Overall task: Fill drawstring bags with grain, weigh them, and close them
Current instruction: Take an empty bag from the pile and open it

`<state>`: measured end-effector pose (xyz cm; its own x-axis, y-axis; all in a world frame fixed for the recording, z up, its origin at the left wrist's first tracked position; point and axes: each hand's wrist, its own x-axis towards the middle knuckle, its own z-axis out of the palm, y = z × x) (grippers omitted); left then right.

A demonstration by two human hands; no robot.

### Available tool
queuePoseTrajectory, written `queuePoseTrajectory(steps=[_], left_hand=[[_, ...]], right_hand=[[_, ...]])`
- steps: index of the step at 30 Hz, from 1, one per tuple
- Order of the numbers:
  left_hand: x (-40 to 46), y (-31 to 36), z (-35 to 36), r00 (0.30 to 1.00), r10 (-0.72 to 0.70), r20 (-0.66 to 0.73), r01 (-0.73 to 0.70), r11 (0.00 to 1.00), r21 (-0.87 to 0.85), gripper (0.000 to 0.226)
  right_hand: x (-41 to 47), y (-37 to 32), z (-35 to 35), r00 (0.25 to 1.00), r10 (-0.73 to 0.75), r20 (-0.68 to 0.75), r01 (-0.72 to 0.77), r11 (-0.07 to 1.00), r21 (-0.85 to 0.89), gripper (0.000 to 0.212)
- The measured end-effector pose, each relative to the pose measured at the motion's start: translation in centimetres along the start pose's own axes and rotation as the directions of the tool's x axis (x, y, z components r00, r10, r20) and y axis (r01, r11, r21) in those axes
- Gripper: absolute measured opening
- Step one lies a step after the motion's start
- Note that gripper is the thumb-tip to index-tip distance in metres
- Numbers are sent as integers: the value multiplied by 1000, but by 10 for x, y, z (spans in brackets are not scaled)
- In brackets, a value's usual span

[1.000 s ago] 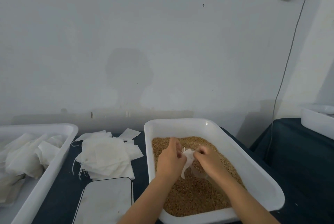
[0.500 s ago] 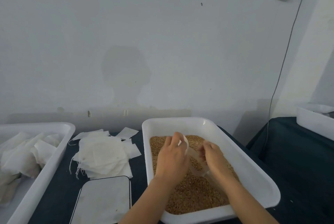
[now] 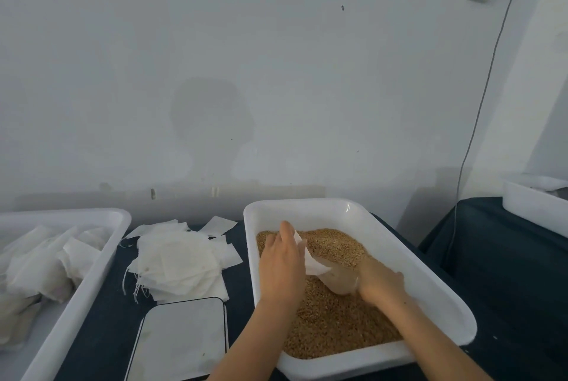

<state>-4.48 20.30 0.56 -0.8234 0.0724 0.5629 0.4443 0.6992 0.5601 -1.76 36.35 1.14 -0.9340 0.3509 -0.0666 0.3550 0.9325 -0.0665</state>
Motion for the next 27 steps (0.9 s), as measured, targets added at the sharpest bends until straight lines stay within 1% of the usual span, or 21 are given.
queuePoseTrajectory(steps=[2, 5, 7, 9, 11, 13, 16, 17, 20, 21, 24, 27], left_hand=[[0, 1, -3, 998, -11, -59, 10, 1000, -3, 14], [1, 5, -7, 992, 2, -130, 2, 1000, 25, 20], [1, 7, -8, 987, 22, -158, -14, 999, 48, 19], [1, 7, -7, 985, 27, -171, -20, 999, 41, 15], [1, 4, -6, 987, 37, -155, -31, 999, 45, 13], [3, 0, -4, 995, 59, -86, -53, 996, 77, 15], [12, -10, -1, 991, 119, 61, -128, 978, 163, 25], [15, -14, -1, 986, 131, 105, -149, 970, 190, 28], [22, -24, 2, 969, 131, 209, -184, 949, 256, 37], [22, -26, 4, 962, 121, 243, -186, 946, 266, 39], [24, -30, 10, 939, 124, 321, -210, 946, 248, 34], [24, -33, 13, 917, 198, 348, -274, 944, 184, 21]], right_hand=[[-2, 6, -13, 999, -20, -50, 17, 997, -71, 14], [-10, 14, -27, 994, -66, -86, 48, 980, -195, 17], [-16, 14, -30, 989, -103, -108, 75, 969, -234, 20], [-19, 9, -27, 985, -132, -112, 104, 969, -223, 18], [-21, 2, -19, 984, -146, -101, 129, 979, -160, 18], [-20, -2, -11, 983, -155, -96, 148, 986, -78, 15], [-16, 5, -5, 983, -164, -76, 168, 985, 37, 9], [-16, 10, -6, 984, -167, -54, 171, 982, 80, 11], [-15, 25, -11, 987, -163, -12, 162, 967, 196, 27], [-16, 30, -16, 987, -161, 0, 157, 963, 219, 28], [-19, 41, -36, 986, -168, 20, 159, 959, 236, 24], [-23, 43, -59, 988, -156, -1, 153, 967, 203, 21]])
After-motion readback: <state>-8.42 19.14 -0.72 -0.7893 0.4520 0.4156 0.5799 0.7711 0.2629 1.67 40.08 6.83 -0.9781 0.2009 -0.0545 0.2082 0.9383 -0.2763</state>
